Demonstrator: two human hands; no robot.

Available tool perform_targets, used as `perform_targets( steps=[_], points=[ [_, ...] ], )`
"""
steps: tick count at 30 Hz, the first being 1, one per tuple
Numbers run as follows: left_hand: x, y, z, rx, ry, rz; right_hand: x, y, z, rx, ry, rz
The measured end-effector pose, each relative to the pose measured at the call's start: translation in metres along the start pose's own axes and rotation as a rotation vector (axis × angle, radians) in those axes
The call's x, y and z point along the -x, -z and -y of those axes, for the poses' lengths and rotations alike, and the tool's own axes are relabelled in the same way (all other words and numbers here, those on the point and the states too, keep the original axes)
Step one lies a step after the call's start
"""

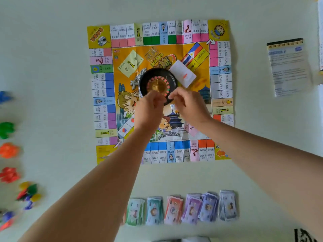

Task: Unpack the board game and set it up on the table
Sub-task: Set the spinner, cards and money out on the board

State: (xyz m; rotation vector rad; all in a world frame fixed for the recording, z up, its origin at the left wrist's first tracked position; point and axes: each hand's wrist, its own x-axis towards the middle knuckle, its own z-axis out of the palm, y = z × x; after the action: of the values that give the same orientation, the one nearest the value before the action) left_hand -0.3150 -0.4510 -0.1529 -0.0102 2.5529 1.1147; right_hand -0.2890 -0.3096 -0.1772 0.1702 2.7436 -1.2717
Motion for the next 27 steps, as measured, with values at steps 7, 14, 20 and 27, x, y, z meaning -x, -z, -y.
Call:
perform_targets(
  steps=[7,14,20,27],
  points=[
    [0.126,0.035,0.109,0.195,0.435,-0.106,0.087,-0.085,0.075,-0.034,-0.007,0.401],
    [0.236,0.079,0.201,0.345,0.728,-0.259,0.155,-0.183,0.148,0.096,0.055,0.711],
    [0.303,0.109,0.280,0.431,0.857,-0.384,0.197,-0.265,0.189,0.201,0.176,0.802],
    [0.367,0.137,0.341,0.432,1.226,-0.653,0.224,-0.347,0.232,0.409,0.329,0.768]
  ],
)
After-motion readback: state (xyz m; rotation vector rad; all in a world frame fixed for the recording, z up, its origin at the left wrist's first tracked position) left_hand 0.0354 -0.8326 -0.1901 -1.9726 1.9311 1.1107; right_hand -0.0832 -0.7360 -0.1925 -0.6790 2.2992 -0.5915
